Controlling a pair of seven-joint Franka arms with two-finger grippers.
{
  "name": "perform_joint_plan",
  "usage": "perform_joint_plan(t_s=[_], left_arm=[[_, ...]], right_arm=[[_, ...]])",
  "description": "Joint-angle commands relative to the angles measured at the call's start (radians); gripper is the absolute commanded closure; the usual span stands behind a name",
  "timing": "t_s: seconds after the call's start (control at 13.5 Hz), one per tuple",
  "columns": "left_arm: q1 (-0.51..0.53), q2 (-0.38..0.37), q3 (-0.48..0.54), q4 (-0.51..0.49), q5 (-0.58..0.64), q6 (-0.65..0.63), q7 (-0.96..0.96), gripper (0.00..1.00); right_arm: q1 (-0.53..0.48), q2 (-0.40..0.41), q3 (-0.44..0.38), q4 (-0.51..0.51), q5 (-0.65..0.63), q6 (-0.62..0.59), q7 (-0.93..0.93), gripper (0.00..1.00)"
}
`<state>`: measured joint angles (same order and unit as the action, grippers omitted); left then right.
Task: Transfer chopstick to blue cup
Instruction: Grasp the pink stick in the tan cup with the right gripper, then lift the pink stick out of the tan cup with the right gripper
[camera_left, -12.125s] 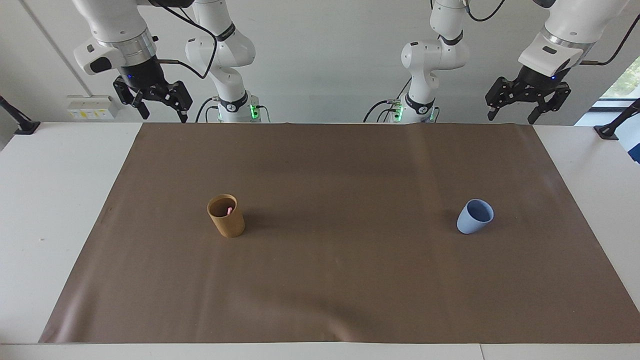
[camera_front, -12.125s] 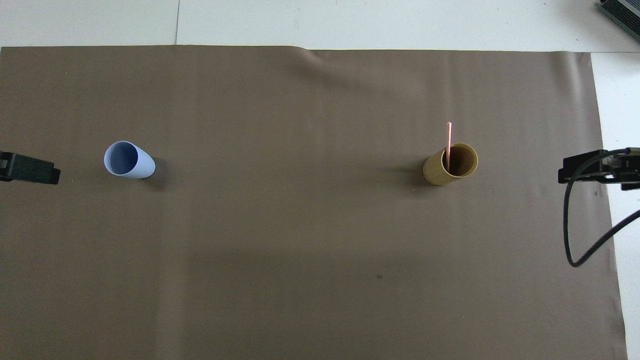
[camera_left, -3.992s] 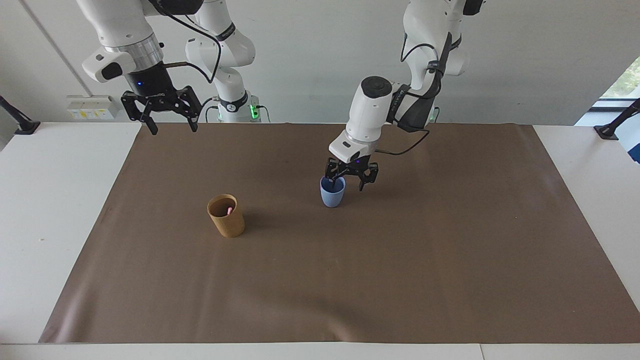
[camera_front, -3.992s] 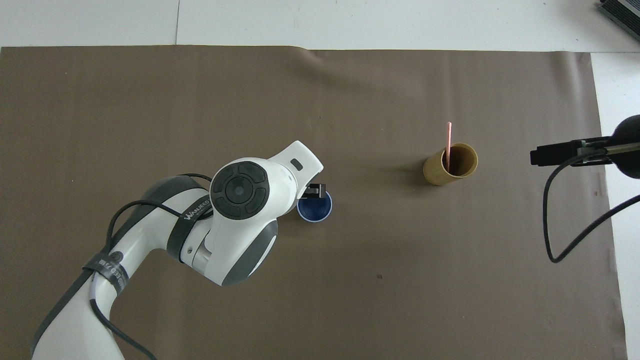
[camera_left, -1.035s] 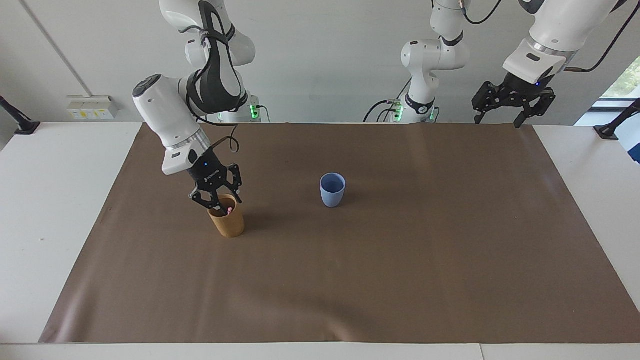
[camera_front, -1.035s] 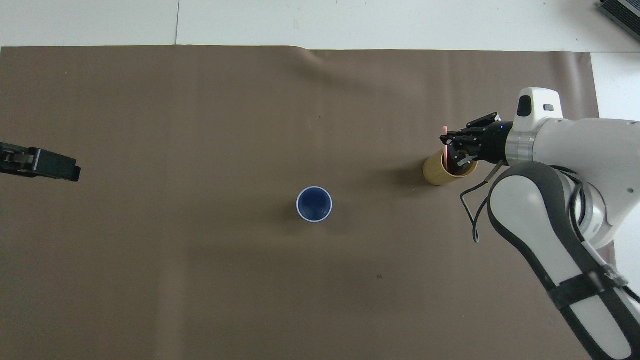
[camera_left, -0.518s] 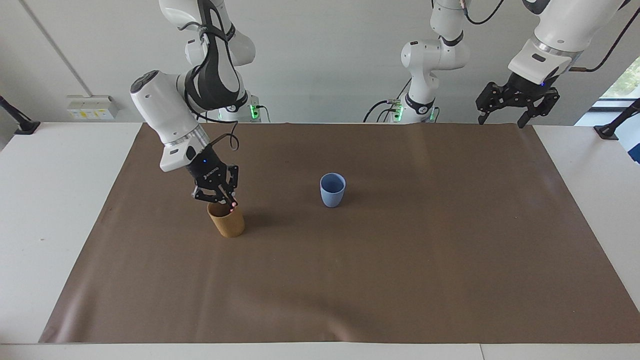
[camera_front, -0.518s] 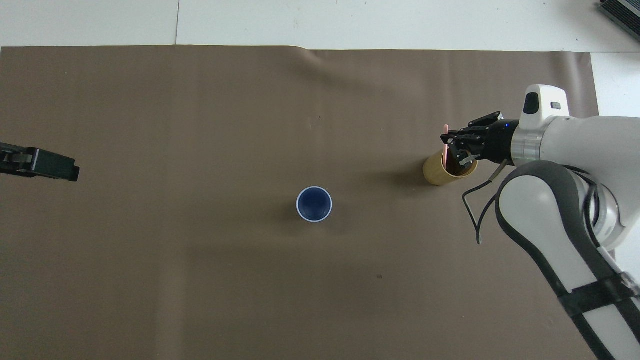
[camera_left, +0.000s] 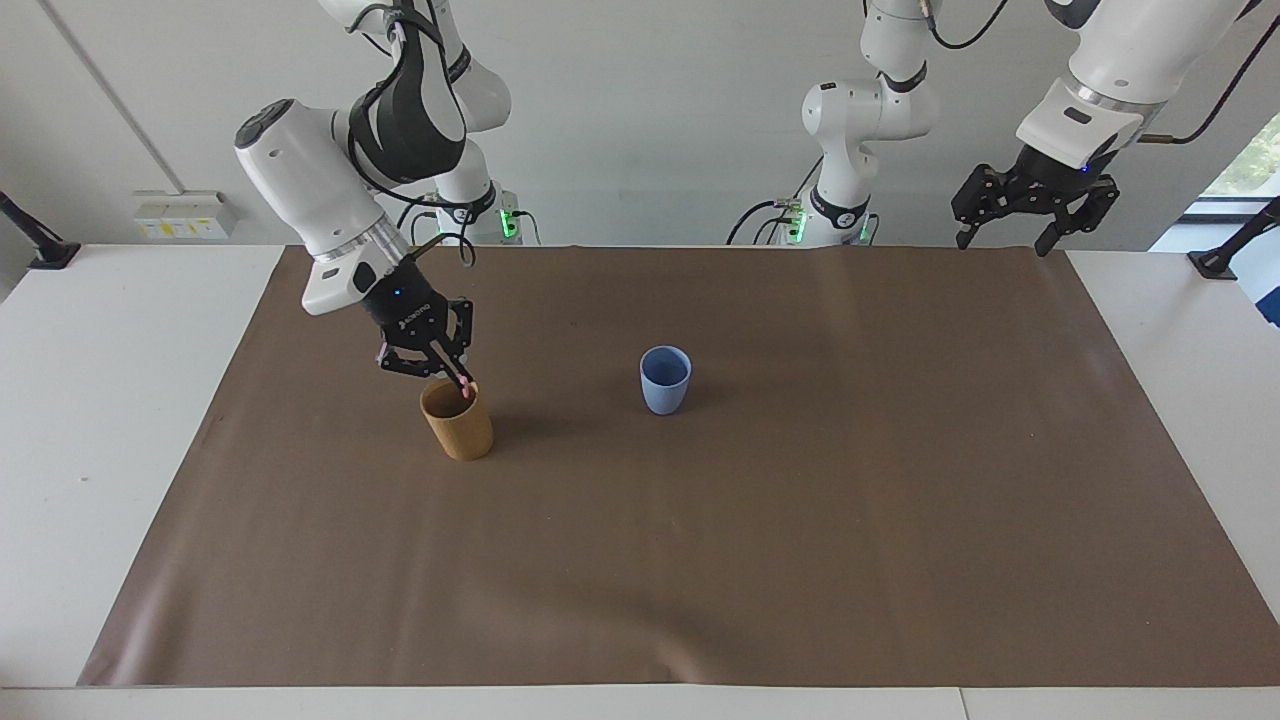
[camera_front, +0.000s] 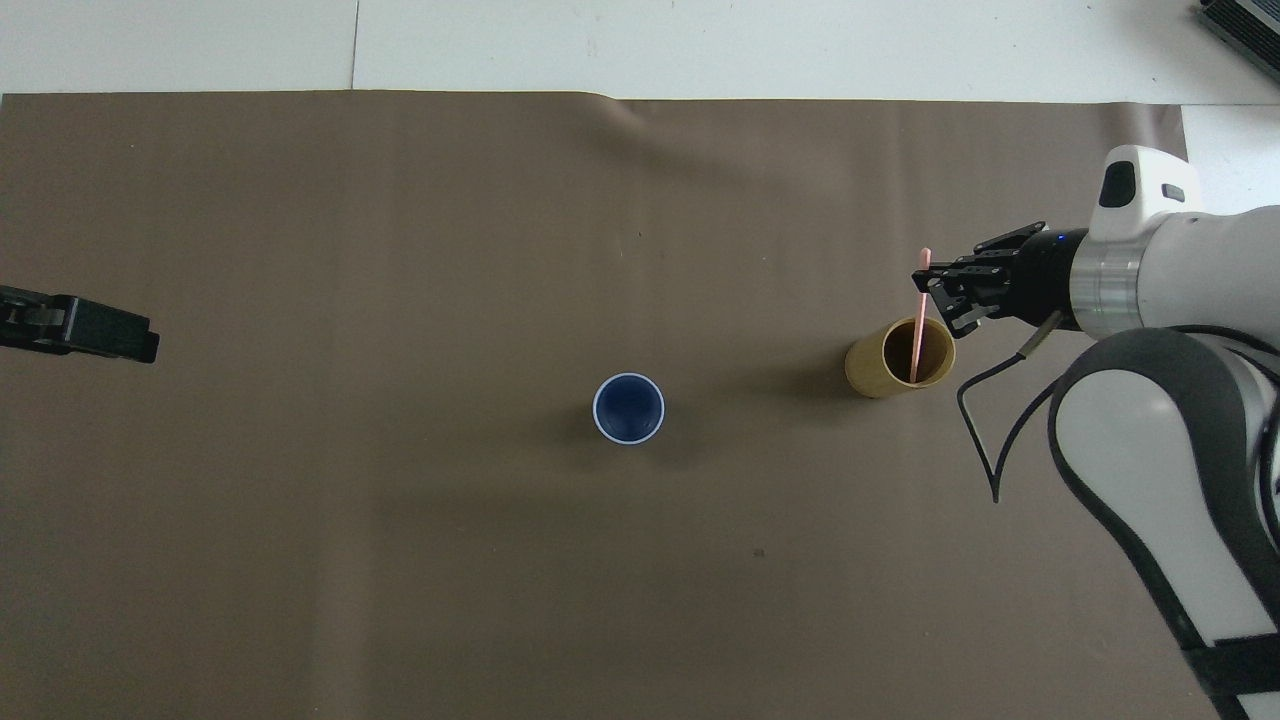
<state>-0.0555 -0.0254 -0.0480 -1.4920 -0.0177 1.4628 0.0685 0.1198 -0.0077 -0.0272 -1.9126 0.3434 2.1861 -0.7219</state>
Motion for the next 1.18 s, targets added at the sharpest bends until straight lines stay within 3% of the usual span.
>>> perform_joint_plan(t_s=[0.0, 0.59, 1.11], left_arm=[[0.016, -0.007, -0.01, 0.006, 0.015, -0.016, 0.008, 0.0], [0.016, -0.007, -0.012, 0.006, 0.013, -0.007, 0.007, 0.0], [0.016, -0.007, -0.012, 0.006, 0.013, -0.007, 0.007, 0.0]], right_arm=[[-0.006, -0.005, 0.012, 0.052, -0.063, -0.061, 0.109, 1.0], [0.032, 0.009, 0.023, 0.225, -0.155, -0.268, 0.375, 1.0], [0.17, 0.037, 0.029, 0.231, -0.213, -0.183, 0.738, 1.0]])
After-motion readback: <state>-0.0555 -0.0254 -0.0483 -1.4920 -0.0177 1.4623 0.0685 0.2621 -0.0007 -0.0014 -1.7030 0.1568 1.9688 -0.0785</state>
